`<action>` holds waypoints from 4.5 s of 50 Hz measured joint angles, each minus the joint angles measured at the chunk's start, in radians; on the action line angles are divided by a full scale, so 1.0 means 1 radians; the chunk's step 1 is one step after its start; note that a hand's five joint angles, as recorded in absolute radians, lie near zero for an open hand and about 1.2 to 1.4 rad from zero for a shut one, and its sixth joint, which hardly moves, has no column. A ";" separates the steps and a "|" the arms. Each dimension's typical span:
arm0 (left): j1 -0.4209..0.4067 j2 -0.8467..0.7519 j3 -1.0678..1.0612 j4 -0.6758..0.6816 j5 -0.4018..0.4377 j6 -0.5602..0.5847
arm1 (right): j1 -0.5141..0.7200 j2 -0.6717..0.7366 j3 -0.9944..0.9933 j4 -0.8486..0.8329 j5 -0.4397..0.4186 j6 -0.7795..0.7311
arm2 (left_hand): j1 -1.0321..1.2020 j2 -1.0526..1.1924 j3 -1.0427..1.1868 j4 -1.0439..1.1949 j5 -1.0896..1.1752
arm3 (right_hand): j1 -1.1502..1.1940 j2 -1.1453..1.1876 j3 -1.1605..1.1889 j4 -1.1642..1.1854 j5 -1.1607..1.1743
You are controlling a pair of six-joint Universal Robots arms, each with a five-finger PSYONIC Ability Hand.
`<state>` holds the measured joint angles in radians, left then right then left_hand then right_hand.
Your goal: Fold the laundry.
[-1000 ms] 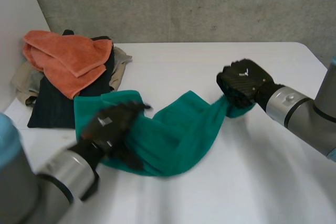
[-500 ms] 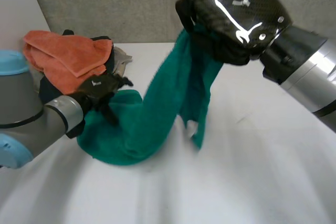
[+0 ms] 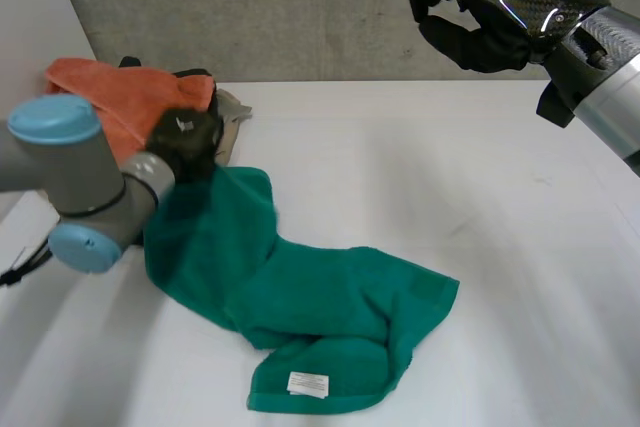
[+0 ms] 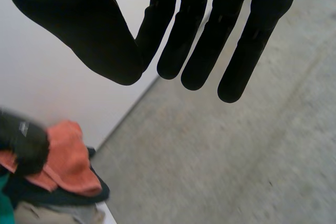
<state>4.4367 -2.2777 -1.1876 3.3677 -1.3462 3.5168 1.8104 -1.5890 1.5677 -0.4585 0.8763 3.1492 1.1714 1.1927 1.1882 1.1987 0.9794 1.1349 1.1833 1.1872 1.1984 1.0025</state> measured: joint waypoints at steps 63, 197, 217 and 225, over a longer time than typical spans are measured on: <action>0.129 0.472 -0.006 0.160 0.078 -0.205 | 0.108 0.428 -0.495 0.026 0.636 -0.274 | 0.000 0.006 0.006 0.001 0.000 | -0.001 0.000 -0.001 -0.003 -0.012; 0.052 0.634 -0.480 -0.439 0.022 -0.035 | -0.216 0.151 0.022 0.866 0.362 -0.874 | -0.002 -0.008 0.001 0.000 0.001 | 0.001 -0.210 0.003 -0.001 -0.002; 0.006 0.553 -0.412 -0.455 0.024 0.145 | -0.172 0.170 0.146 0.693 0.257 -0.440 | -0.002 0.002 0.001 0.001 0.001 | -0.906 -0.971 -0.975 -0.986 -0.954; -0.071 0.599 -0.204 -0.462 -0.046 0.038 | -0.043 0.187 0.283 0.469 0.251 -0.059 | -0.002 0.002 0.001 0.001 0.001 | -0.906 -0.971 -0.975 -0.986 -0.954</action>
<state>4.3659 -1.6785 -1.3919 2.9057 -1.3924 3.5544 1.7672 -1.4019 1.8506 0.0102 1.1278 3.0897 1.1697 1.1949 1.1895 1.1994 0.9800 0.2287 0.2123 0.2120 0.2125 0.0488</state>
